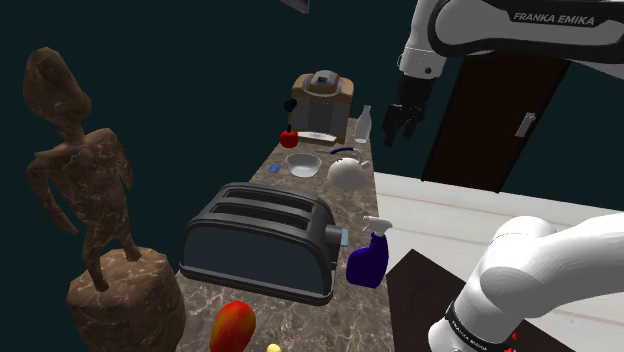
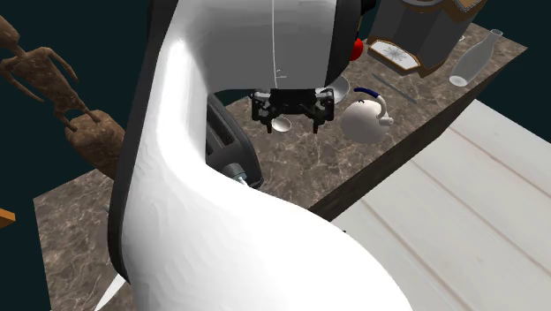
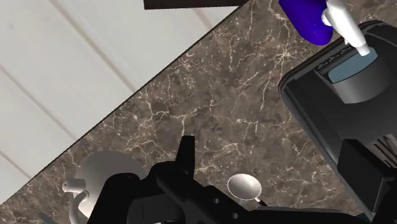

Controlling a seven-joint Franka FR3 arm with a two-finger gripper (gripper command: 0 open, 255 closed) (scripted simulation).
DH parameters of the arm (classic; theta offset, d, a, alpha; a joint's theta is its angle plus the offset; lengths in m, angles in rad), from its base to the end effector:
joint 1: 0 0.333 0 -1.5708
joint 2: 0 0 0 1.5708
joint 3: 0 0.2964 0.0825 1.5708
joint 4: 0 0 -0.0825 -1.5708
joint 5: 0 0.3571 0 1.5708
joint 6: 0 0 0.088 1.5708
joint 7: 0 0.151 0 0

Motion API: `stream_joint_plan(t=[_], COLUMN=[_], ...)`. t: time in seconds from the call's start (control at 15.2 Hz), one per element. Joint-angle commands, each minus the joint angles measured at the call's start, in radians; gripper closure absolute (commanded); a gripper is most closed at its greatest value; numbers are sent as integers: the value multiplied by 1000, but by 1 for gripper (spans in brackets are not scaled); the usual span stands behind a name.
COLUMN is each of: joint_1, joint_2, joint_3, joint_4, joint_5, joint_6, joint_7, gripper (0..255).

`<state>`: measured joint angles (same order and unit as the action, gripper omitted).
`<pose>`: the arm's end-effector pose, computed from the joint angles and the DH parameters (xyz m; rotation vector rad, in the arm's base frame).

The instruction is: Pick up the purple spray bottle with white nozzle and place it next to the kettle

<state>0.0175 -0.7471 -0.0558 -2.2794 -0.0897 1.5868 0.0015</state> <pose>0.3084 -0.0291 0.5564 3.0878 -0.0416 0.0820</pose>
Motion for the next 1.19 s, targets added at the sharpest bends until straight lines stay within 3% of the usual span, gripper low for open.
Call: stream_joint_plan(t=[0.0, 0.92, 1.12], joint_1=[0, 190, 200], joint_2=[0, -341, -357], joint_3=[0, -26, -27], joint_4=[0, -542, -592], joint_5=[0, 108, 113], joint_6=[0, 210, 244], joint_7=[0, -243, -254], gripper=[0, 0, 0])
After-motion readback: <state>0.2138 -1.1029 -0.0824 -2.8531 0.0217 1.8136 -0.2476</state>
